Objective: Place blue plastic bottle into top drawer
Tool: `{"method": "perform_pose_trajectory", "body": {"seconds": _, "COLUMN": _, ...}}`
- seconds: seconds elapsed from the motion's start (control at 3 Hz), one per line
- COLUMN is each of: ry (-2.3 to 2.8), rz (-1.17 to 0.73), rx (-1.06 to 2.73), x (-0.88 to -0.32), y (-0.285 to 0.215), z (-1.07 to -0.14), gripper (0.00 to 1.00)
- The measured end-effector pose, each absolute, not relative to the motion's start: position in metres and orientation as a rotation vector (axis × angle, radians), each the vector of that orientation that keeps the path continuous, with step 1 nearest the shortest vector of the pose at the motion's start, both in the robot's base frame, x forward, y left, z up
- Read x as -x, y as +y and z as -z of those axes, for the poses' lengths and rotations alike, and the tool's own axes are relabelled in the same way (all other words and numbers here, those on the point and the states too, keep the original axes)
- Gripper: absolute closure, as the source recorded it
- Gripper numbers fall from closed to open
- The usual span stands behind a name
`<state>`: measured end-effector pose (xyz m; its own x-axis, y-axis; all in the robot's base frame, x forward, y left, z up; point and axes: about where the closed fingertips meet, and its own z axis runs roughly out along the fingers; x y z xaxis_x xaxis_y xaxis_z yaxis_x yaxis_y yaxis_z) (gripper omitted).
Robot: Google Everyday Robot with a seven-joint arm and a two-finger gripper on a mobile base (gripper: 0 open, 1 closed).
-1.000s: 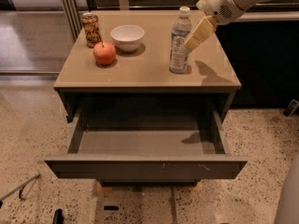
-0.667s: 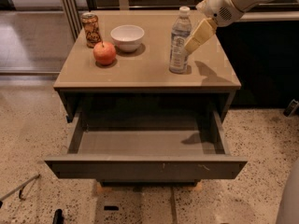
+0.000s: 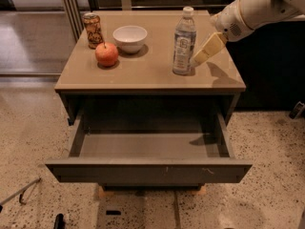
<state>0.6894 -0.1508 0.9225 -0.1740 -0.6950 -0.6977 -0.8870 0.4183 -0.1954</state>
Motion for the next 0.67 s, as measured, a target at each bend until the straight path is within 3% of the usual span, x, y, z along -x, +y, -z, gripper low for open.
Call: {"method": "perform_pose_trajectory", "body": {"seconds": 0.67, "ry": 1.923, "rz": -0.35, "rx": 1.294, "x": -0.7012, "y": -0.1562, "z": -0.9067, "gripper": 0.0}}
